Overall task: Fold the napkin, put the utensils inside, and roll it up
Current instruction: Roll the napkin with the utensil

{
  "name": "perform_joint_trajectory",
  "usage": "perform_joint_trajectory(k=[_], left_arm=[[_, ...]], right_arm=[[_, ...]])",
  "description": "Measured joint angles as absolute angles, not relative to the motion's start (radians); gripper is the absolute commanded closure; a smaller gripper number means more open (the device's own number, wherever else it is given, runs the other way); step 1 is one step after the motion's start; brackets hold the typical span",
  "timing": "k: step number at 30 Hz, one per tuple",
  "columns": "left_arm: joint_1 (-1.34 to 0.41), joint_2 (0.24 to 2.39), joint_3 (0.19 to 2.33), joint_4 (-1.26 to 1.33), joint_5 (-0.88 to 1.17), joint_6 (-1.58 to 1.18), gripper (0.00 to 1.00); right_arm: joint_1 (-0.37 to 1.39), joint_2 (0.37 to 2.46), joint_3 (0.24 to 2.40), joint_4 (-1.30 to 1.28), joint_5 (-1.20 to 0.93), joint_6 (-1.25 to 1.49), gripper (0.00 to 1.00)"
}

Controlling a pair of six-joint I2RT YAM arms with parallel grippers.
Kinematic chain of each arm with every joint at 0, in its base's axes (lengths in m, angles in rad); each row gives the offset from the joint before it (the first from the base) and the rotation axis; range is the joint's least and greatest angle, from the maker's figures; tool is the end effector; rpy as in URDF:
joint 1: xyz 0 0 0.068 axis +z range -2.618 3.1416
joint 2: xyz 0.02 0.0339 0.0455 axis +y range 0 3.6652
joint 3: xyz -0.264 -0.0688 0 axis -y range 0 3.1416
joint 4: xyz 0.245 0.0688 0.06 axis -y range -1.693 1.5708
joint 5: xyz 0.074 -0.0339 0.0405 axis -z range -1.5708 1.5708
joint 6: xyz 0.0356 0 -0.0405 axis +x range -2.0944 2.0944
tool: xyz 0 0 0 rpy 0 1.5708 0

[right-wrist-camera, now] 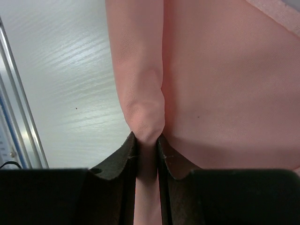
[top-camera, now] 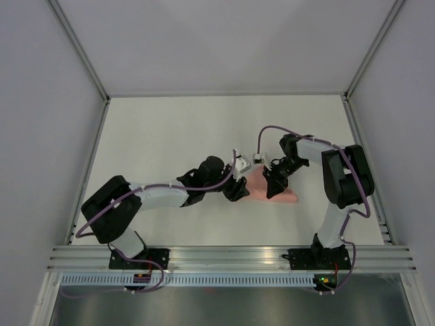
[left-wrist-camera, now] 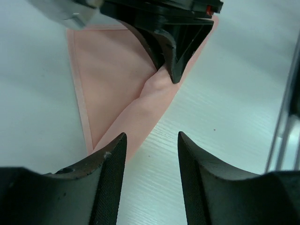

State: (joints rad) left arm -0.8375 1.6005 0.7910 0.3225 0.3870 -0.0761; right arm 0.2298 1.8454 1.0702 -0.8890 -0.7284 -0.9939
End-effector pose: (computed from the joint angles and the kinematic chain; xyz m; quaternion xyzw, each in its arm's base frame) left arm 0.2141 -0.2578 0.1914 0.4045 0.7437 -0.3711 0.3816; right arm 0.2859 0.0912 0.1389 -0.5225 0.7736 0.3464 0.0922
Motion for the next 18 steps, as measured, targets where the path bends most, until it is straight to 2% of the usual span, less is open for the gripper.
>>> perform_joint_trajectory(k=[5,9,14,15,18], left_arm=[[-1.015,1.624,0.777,0.385,0.133,0.110,0.44],[-1.150,1.752,0.831,0.428,-0.064,0.303,0.43],[-1.211,1.890,0.885,0.458,-0.171,0.464,0.41],[-1.213,1.900,0.893,0.464,-0.185,0.488,0.33],[-1.212,1.923,0.912,0.490,-0.213,0.542,0.32]], right_arm=[[0.206,1.948,1.158,-0.999,-0.776,-1.003,0.88],[0.200,1.998,1.193,-1.055,-0.801,-1.000,0.88],[0.199,2.035,1.215,-1.098,-0.817,-0.997,0.88],[0.199,2.039,1.219,-1.103,-0.817,-0.996,0.88],[0.199,2.049,1.226,-1.115,-0.820,-0.995,0.88]])
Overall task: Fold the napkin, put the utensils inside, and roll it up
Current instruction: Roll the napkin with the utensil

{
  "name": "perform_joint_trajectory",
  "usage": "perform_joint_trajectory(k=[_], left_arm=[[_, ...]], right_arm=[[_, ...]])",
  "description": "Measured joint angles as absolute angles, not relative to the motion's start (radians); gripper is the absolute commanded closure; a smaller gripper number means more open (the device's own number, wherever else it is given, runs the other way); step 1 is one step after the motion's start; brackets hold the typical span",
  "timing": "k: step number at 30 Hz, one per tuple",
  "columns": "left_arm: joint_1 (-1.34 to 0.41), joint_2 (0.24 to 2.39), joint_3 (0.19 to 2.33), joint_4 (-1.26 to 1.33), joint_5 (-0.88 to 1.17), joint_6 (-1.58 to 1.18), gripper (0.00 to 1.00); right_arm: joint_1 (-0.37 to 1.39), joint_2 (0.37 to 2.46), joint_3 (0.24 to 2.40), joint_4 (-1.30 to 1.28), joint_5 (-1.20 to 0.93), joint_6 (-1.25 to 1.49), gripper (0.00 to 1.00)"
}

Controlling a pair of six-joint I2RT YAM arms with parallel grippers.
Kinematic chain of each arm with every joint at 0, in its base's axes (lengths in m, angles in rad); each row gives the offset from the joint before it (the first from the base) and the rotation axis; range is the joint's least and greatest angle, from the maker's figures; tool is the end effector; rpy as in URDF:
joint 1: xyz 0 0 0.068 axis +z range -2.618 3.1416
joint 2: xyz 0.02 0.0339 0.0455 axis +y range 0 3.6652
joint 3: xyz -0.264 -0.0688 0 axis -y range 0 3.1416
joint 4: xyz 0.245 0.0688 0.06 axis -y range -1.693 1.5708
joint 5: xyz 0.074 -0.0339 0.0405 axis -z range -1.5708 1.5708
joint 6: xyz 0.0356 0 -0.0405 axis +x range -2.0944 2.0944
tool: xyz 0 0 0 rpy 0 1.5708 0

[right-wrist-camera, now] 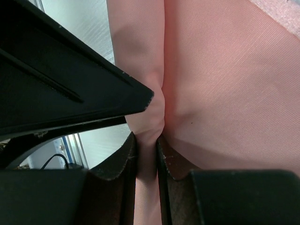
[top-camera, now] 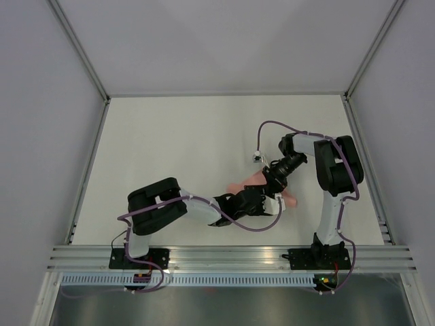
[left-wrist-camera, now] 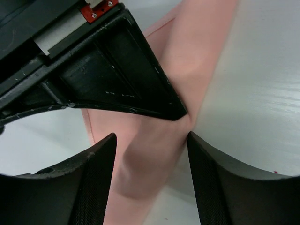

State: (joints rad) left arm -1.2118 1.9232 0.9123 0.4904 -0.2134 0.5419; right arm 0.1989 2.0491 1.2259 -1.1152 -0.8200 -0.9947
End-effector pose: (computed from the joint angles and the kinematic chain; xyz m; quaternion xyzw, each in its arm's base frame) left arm 0.1428 -0.3592 0.1314 0.6272 0.5913 -0.0768 0.5011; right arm 0.3054 0.0881 0.1173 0.4465 -0.7868 -0.4262 0.0027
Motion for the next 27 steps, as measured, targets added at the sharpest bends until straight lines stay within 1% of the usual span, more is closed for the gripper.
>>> perform_joint_trajectory(k=[3,6,7,9,10,11,12,13,14,15,16,18,19,21,24,27], left_arm=[[-1.210,1.942,0.926,0.507,-0.231,0.577,0.33],[-1.211,1.948,0.930,0.508,-0.234,0.595,0.36],[-1.211,1.950,0.934,0.504,-0.233,0.597,0.40],[-1.211,1.954,0.950,0.474,-0.222,0.597,0.46],[-1.212,1.957,0.960,0.454,-0.216,0.597,0.52],[-1.213,1.961,0.976,0.426,-0.208,0.596,0.55],[-1.213,1.966,0.994,0.397,-0.197,0.597,0.58],[-1.212,1.971,1.012,0.367,-0.187,0.596,0.65],[-1.210,1.975,1.030,0.337,-0.175,0.596,0.68],[-1.206,1.980,1.046,0.313,-0.165,0.596,0.70],[-1.203,1.982,1.056,0.294,-0.151,0.595,0.74],[-1.188,1.982,1.077,0.253,-0.109,0.591,0.76],[-1.181,1.982,1.086,0.236,-0.088,0.589,0.77],[-1.165,1.985,1.107,0.201,-0.041,0.579,0.78],[-1.148,1.992,1.142,0.145,0.015,0.565,0.80],[-1.133,2.005,1.172,0.116,0.057,0.546,0.82]], right_arm=[[0.198,2.057,1.229,-1.124,-0.825,-0.991,0.88],[0.198,2.061,1.233,-1.129,-0.825,-0.991,0.87],[0.198,2.062,1.234,-1.130,-0.825,-0.991,0.87],[0.197,2.067,1.239,-1.136,-0.825,-0.991,0.88],[0.196,2.071,1.243,-1.140,-0.825,-0.991,0.87],[0.194,2.075,1.248,-1.145,-0.825,-0.991,0.87],[0.192,2.078,1.251,-1.149,-0.824,-0.991,0.85],[0.190,2.079,1.254,-1.152,-0.822,-0.991,0.83],[0.188,2.079,1.256,-1.153,-0.818,-0.991,0.80],[0.186,2.079,1.256,-1.154,-0.815,-0.991,0.73],[0.185,2.079,1.257,-1.155,-0.813,-0.991,0.68],[0.182,2.079,1.258,-1.158,-0.813,-0.982,0.58],[0.179,2.077,1.258,-1.165,-0.818,-0.977,0.50],[0.178,2.066,1.256,-1.177,-0.822,-0.963,0.41],[0.171,2.028,1.248,-1.170,-0.806,-0.953,0.36],[0.166,1.992,1.244,-1.137,-0.774,-0.945,0.33]])
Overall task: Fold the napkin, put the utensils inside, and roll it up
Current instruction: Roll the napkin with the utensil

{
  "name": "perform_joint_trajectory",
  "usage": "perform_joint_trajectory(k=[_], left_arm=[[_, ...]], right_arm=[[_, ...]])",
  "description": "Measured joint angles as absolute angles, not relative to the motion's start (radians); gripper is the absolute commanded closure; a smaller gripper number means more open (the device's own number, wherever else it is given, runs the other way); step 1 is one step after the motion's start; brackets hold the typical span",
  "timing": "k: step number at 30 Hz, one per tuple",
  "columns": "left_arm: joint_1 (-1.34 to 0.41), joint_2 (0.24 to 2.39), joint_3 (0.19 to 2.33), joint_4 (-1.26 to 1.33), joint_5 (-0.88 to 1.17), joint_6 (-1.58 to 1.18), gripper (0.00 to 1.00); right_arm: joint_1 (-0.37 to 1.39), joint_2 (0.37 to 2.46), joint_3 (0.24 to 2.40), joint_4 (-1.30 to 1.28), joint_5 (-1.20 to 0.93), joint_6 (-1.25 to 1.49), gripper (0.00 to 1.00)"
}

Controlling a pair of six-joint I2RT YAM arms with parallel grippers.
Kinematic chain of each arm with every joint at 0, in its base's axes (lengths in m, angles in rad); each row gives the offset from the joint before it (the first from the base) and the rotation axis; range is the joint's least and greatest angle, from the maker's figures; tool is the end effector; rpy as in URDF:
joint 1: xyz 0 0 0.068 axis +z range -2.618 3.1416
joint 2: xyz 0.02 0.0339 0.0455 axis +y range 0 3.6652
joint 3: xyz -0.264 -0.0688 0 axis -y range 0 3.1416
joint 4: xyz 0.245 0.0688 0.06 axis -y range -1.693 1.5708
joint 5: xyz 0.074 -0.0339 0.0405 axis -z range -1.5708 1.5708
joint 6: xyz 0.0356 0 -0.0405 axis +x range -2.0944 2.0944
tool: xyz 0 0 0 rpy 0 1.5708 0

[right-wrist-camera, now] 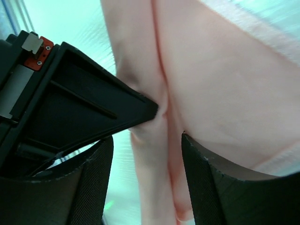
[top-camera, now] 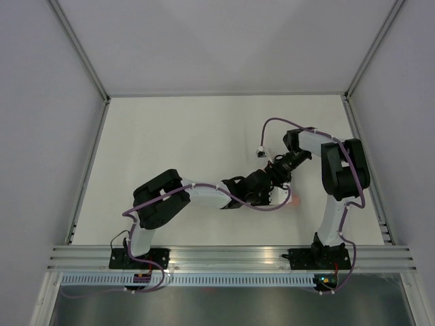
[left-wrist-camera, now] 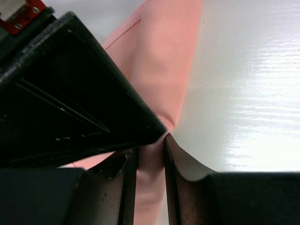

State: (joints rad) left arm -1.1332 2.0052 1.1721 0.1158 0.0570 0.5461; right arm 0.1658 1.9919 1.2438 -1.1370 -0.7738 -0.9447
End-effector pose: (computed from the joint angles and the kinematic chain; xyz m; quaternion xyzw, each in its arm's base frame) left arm 0.1773 -0.3839 0.1400 0.6852 0.5988 -0.1445 0.3885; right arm 0.3091 0.0769 0.1372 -0.4320 0.8084 0.3998 0.0074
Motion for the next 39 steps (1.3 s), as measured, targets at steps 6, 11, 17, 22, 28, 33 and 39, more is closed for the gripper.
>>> perform_joint_trajectory(k=[6,11,17,22,28,33,39], left_arm=[[-1.103,2.011,1.197,0.082,0.150,0.491,0.82],[-1.068,2.025,1.230,0.046,0.244,0.416,0.82],[-1.012,2.060,1.298,-0.022,0.384,0.298,0.81],[-0.944,2.130,1.410,-0.136,0.554,0.196,0.79],[-0.883,2.215,1.528,-0.253,0.717,0.099,0.77],[-0.847,2.263,1.584,-0.331,0.820,0.020,0.77],[-0.819,2.317,1.641,-0.386,0.897,-0.067,0.77]], right_arm=[[0.133,1.917,1.234,-1.016,-0.717,-0.904,0.32],[0.064,1.819,1.228,-0.976,-0.706,-0.905,0.31],[-0.047,1.692,1.211,-1.005,-0.730,-0.968,0.30],[-0.152,1.663,1.201,-1.153,-0.778,-1.129,0.30],[-0.142,1.452,0.935,-1.009,-0.761,-1.133,0.26],[-0.008,1.188,0.724,-0.757,-0.672,-1.021,0.22],[0.270,1.094,0.591,-0.516,-0.530,-0.908,0.23]])
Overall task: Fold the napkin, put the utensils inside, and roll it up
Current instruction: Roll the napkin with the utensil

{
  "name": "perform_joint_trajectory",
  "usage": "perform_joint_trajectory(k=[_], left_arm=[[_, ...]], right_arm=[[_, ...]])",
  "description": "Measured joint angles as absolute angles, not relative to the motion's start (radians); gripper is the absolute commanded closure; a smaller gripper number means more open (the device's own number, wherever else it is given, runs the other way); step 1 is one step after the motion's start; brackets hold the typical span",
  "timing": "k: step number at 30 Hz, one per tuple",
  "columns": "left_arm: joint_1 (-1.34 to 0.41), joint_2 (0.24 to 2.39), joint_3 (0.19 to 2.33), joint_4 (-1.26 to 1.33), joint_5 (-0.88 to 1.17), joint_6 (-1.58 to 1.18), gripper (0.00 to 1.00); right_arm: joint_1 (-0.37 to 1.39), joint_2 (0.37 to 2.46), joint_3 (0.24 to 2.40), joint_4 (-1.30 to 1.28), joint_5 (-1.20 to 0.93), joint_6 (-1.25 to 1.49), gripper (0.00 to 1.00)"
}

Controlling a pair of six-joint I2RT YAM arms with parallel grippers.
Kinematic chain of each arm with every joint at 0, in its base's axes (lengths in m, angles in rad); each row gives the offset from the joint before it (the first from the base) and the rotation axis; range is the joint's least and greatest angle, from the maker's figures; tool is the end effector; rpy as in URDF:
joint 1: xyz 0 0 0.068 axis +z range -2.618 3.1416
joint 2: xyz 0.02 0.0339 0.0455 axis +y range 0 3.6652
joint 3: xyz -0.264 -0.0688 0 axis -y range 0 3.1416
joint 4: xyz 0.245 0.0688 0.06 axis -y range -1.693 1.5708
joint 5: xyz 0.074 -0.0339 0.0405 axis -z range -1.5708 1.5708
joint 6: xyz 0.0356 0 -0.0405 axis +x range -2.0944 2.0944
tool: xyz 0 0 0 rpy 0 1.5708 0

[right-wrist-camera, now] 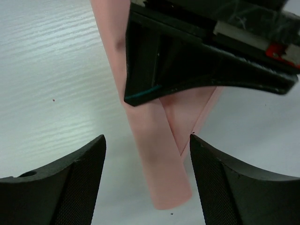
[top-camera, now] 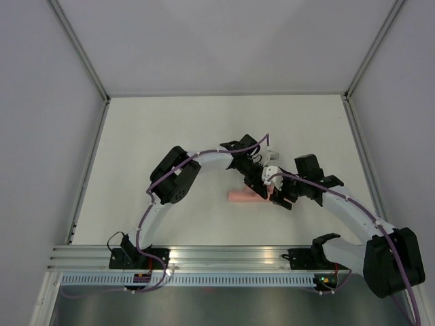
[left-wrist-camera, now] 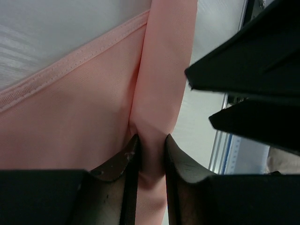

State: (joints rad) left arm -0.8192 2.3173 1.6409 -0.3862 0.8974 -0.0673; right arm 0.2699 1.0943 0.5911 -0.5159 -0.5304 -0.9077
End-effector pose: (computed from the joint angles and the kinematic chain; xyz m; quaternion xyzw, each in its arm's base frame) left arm 0.3038 -0.3658 0.1167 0.4216 0.7711 -0.4764 0.0245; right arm 0.1854 0.0700 0.1933 -0.5751 0.7325 0.1571 0.3287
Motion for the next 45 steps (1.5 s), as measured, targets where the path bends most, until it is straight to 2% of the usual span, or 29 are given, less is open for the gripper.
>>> perform_joint_trajectory(k=[10,13,14,16,17,18,29,38,45], left_arm=[[-0.809,2.345,1.669,-0.417,0.925,-0.143,0.77],[-0.804,2.346,1.669,-0.417,0.926,-0.158,0.71],[-0.804,2.346,1.669,-0.418,0.925,-0.162,0.68],[-0.803,2.346,1.666,-0.412,0.923,-0.170,0.64],[-0.802,2.342,1.659,-0.403,0.921,-0.177,0.63],[-0.800,2.337,1.648,-0.388,0.921,-0.188,0.61],[-0.758,2.183,1.444,-0.213,0.785,-0.266,0.50],[-0.673,1.907,1.174,0.026,0.575,-0.277,0.50],[-0.736,1.690,0.884,0.272,0.338,-0.257,0.49]], right_arm=[[0.457,1.221,0.537,-0.316,-0.369,-0.836,0.28],[0.481,1.242,0.529,-0.277,-0.340,-0.823,0.36],[0.483,1.247,0.528,-0.268,-0.335,-0.819,0.45],[0.484,1.256,0.528,-0.249,-0.321,-0.810,0.55],[0.485,1.262,0.528,-0.248,-0.319,-0.807,0.64],[0.485,1.268,0.528,-0.251,-0.318,-0.804,0.65],[0.471,1.341,0.615,-0.326,-0.366,-0.829,0.70],[0.379,1.534,0.807,-0.531,-0.483,-0.905,0.71],[0.335,1.688,0.955,-0.683,-0.557,-0.951,0.71]])
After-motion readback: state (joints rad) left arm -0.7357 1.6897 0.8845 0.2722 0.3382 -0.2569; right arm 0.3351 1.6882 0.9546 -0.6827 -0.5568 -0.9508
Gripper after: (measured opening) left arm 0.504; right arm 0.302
